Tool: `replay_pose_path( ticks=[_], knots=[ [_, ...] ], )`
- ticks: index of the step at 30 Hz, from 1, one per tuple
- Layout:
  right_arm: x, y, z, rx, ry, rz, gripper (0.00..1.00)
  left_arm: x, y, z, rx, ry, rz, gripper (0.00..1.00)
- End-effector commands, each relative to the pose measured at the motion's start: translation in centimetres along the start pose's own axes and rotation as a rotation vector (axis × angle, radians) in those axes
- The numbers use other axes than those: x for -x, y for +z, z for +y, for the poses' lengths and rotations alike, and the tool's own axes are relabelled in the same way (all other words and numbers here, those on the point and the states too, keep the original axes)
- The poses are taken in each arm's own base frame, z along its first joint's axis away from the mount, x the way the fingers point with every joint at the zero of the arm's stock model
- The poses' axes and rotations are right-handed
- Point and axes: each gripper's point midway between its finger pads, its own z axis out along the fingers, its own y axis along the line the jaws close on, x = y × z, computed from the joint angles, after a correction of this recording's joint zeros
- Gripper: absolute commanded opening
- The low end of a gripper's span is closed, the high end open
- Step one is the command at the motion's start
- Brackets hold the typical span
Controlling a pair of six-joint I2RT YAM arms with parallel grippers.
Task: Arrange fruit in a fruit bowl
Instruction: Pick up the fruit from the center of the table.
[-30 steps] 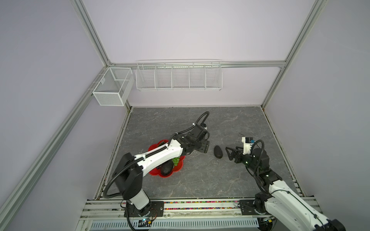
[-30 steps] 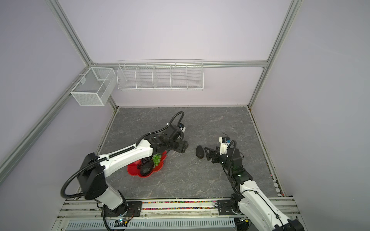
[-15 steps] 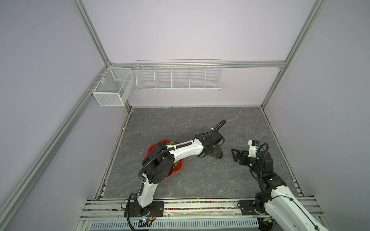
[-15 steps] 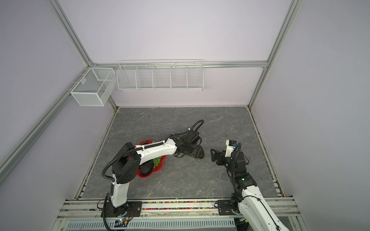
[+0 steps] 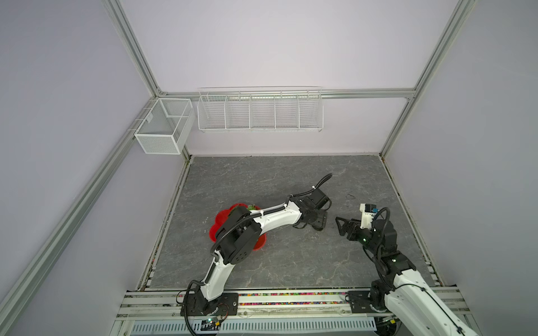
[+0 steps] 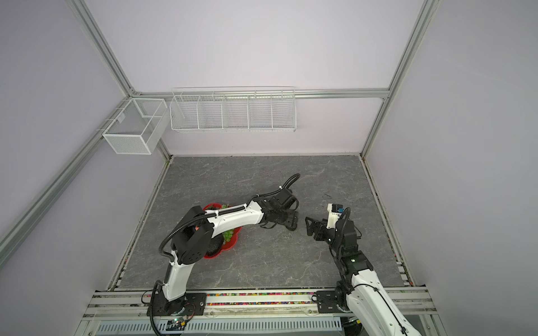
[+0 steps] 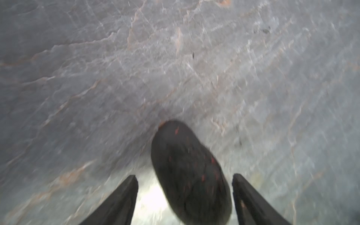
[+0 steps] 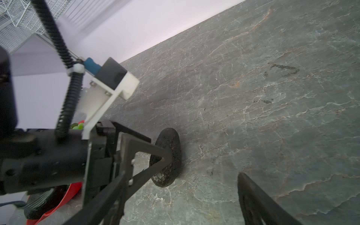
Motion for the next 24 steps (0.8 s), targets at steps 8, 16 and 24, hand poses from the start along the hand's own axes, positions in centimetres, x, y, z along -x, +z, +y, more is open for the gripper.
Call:
replay_pose_path(
  ticks=[8, 16, 24],
  knots=[
    [0.1, -0.1, 0.3, 0.019, -0.006, -0.011, 0.89, -1.9, 2.1, 1.8, 0.115, -0.045, 0.053, 0.61],
    [0.1, 0.0, 0.5, 0.032, -0.01, -0.012, 0.89, -1.8, -0.7, 3.3, 0.181, 0.01, 0.029, 0.39],
    [0.1, 0.6, 2.7, 0.156, -0.046, 0.006, 0.89, 1.2, -8.8, 6.6, 0.308, 0.02, -0.14, 0.37]
  ],
)
